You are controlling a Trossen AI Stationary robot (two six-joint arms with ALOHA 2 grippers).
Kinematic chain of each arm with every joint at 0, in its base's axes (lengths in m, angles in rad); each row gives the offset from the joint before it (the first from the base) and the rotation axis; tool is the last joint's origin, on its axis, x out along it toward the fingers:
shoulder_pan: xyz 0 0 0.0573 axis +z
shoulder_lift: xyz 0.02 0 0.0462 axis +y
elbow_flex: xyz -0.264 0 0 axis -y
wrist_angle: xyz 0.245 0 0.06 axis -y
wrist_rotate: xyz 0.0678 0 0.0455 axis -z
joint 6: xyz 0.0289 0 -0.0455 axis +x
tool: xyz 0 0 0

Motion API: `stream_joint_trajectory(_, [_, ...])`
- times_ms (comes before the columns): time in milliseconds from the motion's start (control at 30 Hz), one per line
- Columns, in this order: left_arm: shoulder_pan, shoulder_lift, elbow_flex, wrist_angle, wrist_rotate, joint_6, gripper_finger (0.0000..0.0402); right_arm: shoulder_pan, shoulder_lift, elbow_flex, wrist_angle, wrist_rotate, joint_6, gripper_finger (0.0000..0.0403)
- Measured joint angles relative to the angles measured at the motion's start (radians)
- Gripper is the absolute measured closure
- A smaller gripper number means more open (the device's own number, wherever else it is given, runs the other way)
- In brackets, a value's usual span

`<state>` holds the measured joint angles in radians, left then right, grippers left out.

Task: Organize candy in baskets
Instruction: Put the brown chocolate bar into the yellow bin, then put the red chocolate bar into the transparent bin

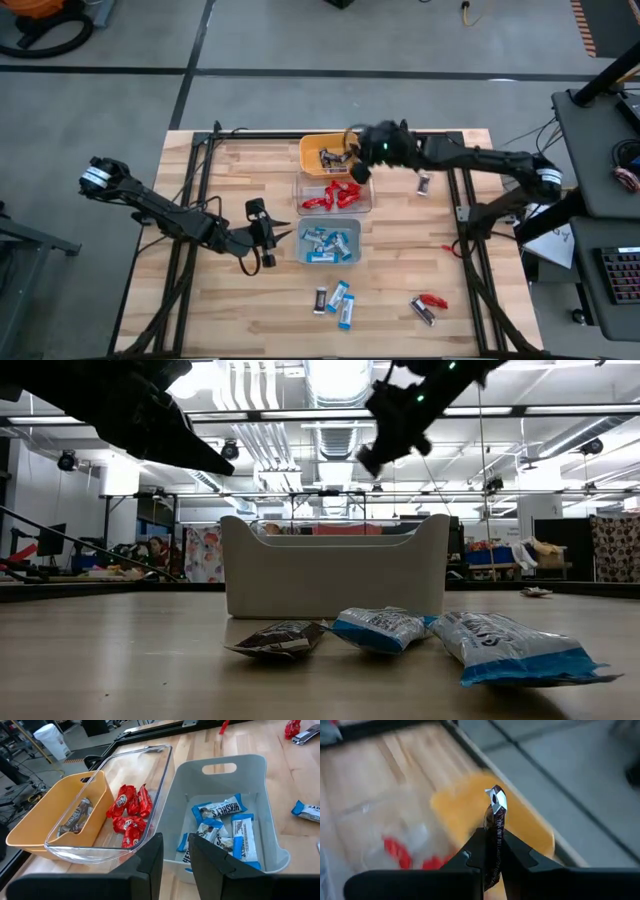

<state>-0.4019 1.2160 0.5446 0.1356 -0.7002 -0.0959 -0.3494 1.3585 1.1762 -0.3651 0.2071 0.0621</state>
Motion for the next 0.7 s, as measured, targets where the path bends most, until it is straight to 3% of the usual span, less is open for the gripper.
stream_joint_trajectory(233, [0.000,0.000,0.000,0.021,-0.058,0.000,0.0324,-0.118,0.130,-0.017,0.267,-0.024,-0.158,0.0373])
stream_joint_trajectory(433, [0.000,0.000,0.000,0.021,-0.107,0.009,0.0324,-0.169,0.273,-0.018,0.363,-0.052,-0.135,0.0367])
stream_joint_trajectory(533, [0.000,0.000,0.000,0.020,-0.120,0.009,0.0324,-0.180,0.320,-0.018,0.371,-0.110,-0.101,0.0338])
stream_joint_trajectory(700, [0.000,0.000,0.000,0.021,-0.121,0.008,0.0324,-0.191,0.362,-0.019,0.358,-0.110,-0.066,0.0273])
